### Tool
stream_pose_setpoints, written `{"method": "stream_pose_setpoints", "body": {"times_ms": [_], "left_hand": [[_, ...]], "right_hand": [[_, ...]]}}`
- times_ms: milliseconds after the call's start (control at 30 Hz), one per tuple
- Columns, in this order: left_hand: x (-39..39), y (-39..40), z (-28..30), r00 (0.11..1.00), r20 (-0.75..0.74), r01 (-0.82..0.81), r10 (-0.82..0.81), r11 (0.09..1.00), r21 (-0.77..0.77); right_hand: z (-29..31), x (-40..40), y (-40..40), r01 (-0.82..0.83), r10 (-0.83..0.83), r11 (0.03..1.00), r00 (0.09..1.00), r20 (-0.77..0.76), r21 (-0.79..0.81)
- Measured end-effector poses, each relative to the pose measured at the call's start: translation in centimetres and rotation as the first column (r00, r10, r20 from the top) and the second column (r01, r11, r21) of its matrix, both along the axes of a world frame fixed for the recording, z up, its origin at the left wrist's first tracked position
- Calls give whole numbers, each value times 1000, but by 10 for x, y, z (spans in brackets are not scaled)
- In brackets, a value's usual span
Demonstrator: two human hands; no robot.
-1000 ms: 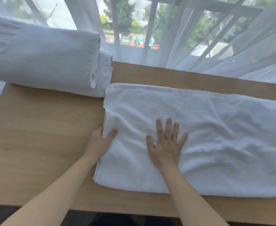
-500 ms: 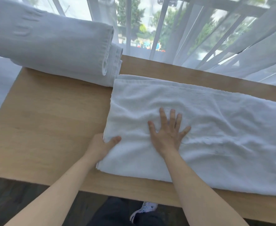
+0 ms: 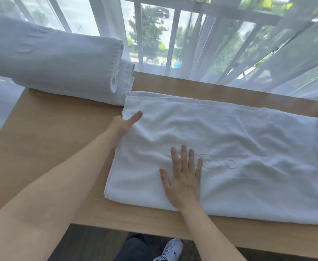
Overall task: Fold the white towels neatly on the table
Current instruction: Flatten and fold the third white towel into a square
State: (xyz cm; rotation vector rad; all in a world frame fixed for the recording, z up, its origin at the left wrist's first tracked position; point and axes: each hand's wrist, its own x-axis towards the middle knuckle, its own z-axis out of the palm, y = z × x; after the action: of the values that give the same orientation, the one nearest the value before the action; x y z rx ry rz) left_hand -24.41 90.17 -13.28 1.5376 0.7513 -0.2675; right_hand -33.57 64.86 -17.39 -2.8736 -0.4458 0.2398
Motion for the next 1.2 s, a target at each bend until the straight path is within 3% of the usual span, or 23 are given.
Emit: {"method": "stream_pose_setpoints", "body": {"times_ms": [100, 200, 300, 367, 500, 633, 700, 767, 867, 967, 1133, 1200], "left_hand": [[32, 4, -9, 993, 118, -40, 29, 996, 85], [54, 13, -16, 978, 208, -73, 18, 964, 257], [59, 11, -27, 987, 149, -24, -60, 865, 501], [59, 9, -29, 984, 165, -43, -63, 821, 569], [76, 12, -17, 955, 259, -12, -144, 855, 518], [103, 19, -8, 977, 116, 104, -178, 876, 470], [108, 20, -8, 976, 189, 14, -108, 897, 442], [104, 19, -13, 974, 223, -66, -48, 877, 475], [97, 14, -25, 987, 141, -24, -74, 806, 591], [102, 9, -19, 981, 162, 0, -110, 828, 560], [39, -14, -6, 916, 326, -6, -234, 803, 596], [-7, -26, -13, 939, 319, -73, -125, 837, 542]], "right_hand": [[-4, -3, 9, -147, 147, 989, 989, 8, -8], [-13, -5, 9, -163, 163, 986, 987, -6, -13], [-15, -3, 8, -191, 191, 981, 982, -6, -29], [-13, -3, 8, -207, 207, 977, 978, -10, -47], [-12, -2, 10, -204, 203, 977, 979, -9, -69], [-9, -1, 9, -207, 208, 975, 978, 9, -78], [-10, 0, 9, -205, 207, 976, 978, 23, -74], [-9, 0, 9, -198, 200, 979, 980, 27, -58], [-10, 0, 10, -196, 199, 978, 980, 28, -78], [-9, 2, 10, -196, 197, 977, 980, 13, -80], [-11, 0, 10, -198, 198, 978, 980, -5, -69], [-11, 1, 10, -198, 198, 978, 980, -12, -63]]}}
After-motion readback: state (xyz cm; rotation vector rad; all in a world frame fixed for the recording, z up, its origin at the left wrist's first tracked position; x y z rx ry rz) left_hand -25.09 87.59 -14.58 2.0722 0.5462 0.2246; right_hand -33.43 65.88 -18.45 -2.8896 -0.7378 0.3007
